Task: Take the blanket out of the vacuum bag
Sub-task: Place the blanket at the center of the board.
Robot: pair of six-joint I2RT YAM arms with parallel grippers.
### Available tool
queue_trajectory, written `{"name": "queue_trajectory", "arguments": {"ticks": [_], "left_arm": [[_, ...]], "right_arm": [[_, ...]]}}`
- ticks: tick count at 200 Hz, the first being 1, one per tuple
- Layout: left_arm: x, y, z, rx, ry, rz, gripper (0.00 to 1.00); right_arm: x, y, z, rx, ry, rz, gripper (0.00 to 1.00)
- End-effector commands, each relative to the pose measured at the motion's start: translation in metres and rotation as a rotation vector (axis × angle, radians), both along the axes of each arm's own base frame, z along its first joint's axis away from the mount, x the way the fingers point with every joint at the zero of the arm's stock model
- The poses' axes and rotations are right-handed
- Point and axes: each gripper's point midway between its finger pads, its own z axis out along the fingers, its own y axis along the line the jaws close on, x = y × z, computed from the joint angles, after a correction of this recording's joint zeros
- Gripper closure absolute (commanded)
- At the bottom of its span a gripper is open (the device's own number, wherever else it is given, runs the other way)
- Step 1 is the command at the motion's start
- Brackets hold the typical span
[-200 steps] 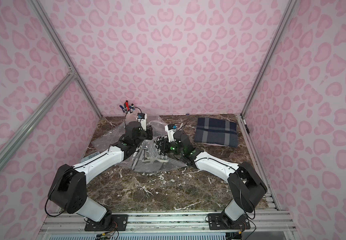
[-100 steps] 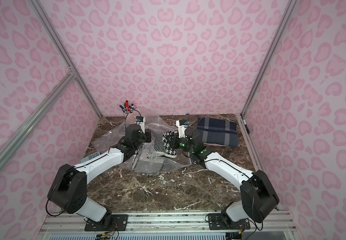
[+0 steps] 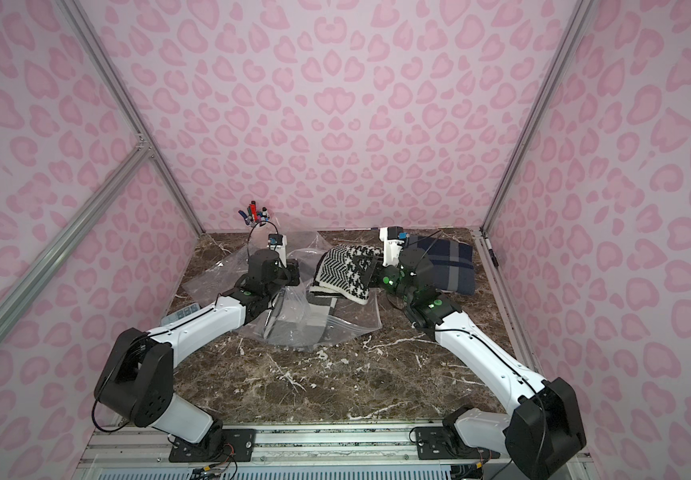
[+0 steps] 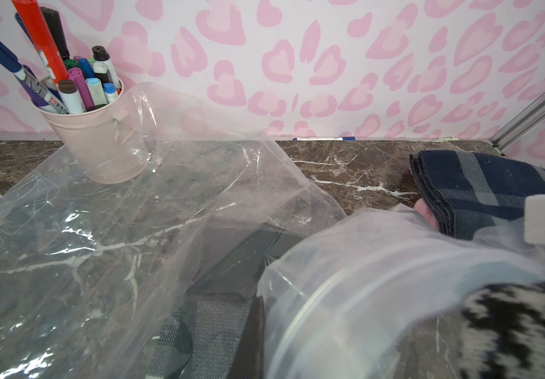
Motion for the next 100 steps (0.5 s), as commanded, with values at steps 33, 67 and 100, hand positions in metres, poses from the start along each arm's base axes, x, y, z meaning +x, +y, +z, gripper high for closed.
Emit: {"name": "queue_trajectory", "arguments": {"ticks": [33,67,100], "left_arm": [[0.008,0.028,-0.007,-0.019,0.054,0.128,0.96],[0.014,0.031,0.006,-0.029,0.027,0.133,0.96],[0.02,0.035,0.016,-0.034,-0.004,0.139,0.96]], "right_arm": [[0.002,-0.064,0.004,-0.033,-0.032,-0.165,1.0],[0.0,-0.114,-0.01,-0.101,-0.008,-0.296,1.0],[-0.005,-0.153,-0.035,-0.143,0.053,-0.413,1.0]]}}
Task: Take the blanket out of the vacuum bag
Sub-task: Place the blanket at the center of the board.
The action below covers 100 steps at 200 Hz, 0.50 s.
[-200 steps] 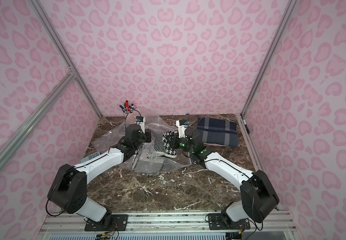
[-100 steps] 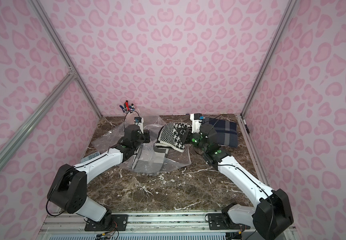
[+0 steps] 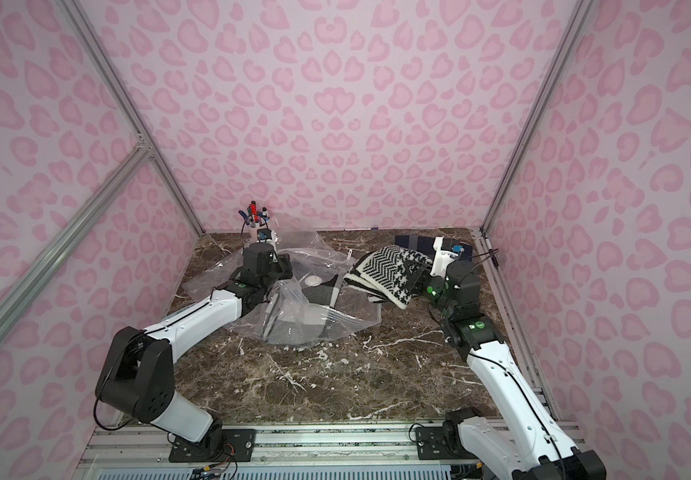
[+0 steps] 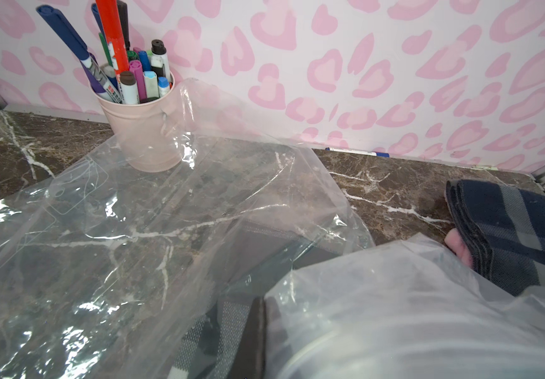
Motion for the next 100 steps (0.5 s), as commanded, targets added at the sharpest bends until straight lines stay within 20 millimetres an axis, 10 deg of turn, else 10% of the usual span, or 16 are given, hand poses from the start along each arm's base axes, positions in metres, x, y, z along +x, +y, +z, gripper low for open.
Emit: {"name": "queue_trajectory", "arguments": {"ticks": [1,100], "left_arm": [[0.007,0.007,0.01,0.005,-0.032,0.028,0.96],[0.019,0.038,0.026,-0.006,-0.066,0.09,0.96]], "right_arm": [[-0.003,-0.023,-0.017,-0.052,0.04,-0.083,1.0],[-0.006,-0.064,-0.035,-0.117,0.073,-0.2,1.0]]}}
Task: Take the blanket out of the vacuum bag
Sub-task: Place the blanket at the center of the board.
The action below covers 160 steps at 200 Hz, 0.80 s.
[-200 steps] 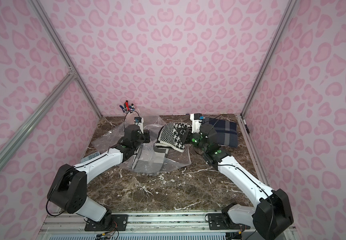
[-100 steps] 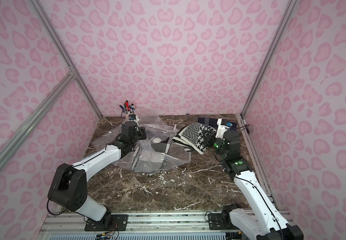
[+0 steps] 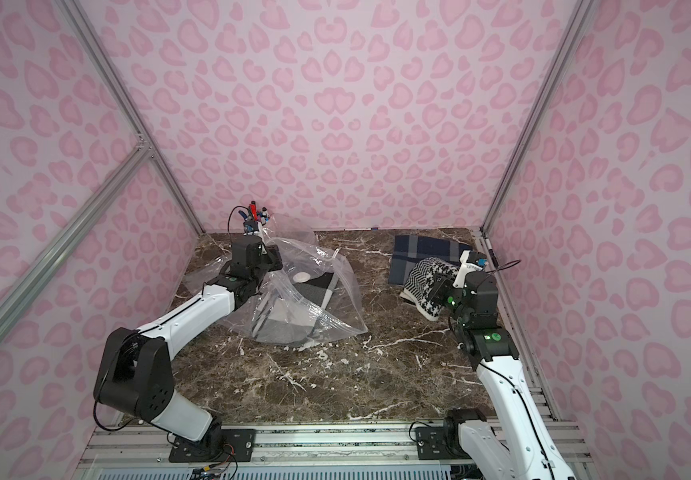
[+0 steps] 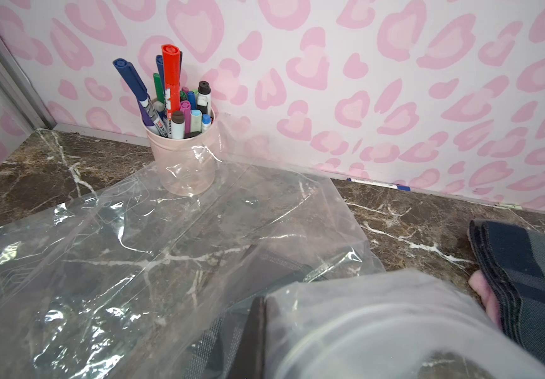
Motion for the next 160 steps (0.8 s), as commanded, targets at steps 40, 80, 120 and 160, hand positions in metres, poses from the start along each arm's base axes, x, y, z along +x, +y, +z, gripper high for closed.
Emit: {"name": "queue_trajectory", "arguments": {"ticks": [40,80,120,160], "left_arm": [[0.003,0.003,0.007,-0.004,-0.027,0.005,0.96],[0.003,0.001,0.005,-0.011,-0.028,-0.003,0.96],[0.003,-0.005,-0.002,-0.034,-0.018,-0.029,0.96],[0.003,-0.008,-0.003,-0.044,-0.019,-0.043,0.96]], "right_arm": [[0.013,0.0,-0.025,0.027,0.014,-0.006,1.0],[0.006,0.009,-0.053,0.079,0.091,0.008,1.0],[-0.037,-0.006,-0.139,0.213,0.269,-0.169,1.0],[-0.073,-0.007,-0.191,0.181,0.484,-0.258,1.0]]}}
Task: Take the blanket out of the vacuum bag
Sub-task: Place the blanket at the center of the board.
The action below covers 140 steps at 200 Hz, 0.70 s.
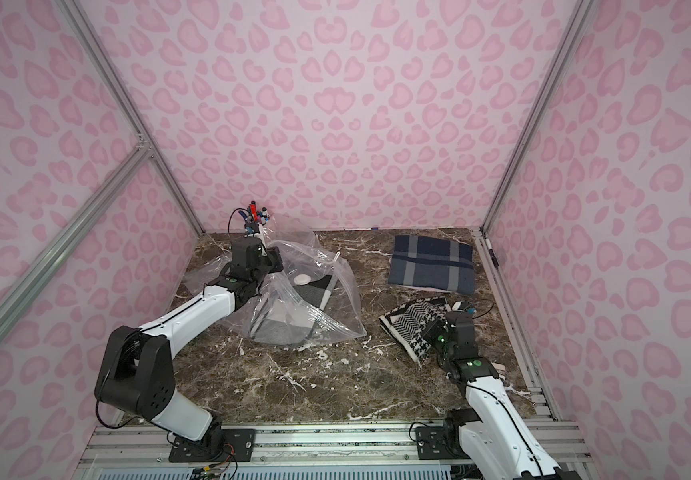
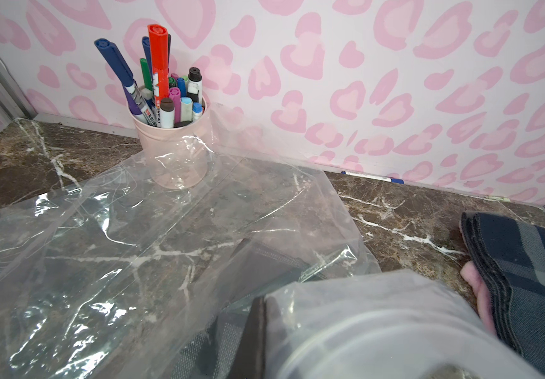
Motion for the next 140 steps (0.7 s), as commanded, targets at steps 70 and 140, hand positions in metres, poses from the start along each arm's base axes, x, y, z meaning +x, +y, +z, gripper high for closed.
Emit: {"name": "queue_trajectory", "arguments": {"ticks": [70,140], "left_arm": [[0.001,-0.007,0.009,-0.047,-0.039,-0.027,0.96],[-0.003,-0.004,0.01,-0.045,-0.042,-0.023,0.96]], "right_arm": [[-0.031,0.014,-0.063,-0.048,0.252,-0.053,0.98],[-0.052,0.022,-0.033,-0.071,0.223,0.003,0.4]]}}
